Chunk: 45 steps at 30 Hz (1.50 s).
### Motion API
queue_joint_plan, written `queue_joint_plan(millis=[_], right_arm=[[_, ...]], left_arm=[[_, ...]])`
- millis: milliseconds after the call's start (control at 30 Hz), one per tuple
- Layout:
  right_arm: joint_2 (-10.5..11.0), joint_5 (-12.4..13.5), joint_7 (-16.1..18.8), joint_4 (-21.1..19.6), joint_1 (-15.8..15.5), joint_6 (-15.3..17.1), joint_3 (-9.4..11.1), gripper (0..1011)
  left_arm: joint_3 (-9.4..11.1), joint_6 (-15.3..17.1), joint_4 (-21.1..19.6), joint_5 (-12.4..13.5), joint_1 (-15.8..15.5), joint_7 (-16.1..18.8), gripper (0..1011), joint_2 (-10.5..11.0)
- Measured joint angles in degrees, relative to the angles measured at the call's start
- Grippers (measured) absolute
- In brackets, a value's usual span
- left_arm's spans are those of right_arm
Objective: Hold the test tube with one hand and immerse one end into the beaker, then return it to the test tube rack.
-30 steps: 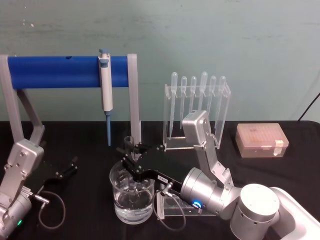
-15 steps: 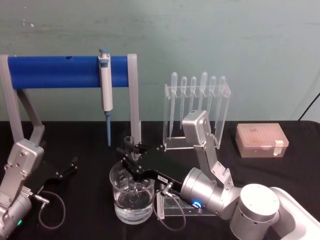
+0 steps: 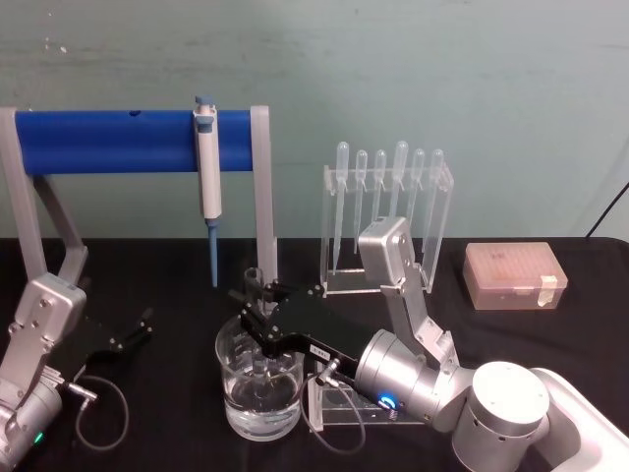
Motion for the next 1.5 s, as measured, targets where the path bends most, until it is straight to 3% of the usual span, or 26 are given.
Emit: queue_joint_plan(millis=[1500], right_arm=[[0.0,0.0,0.0,0.0,0.0,0.0,0.0,225]], left_arm=[[0.0,0.0,0.0,0.0,0.0,0.0,1000,0.0]])
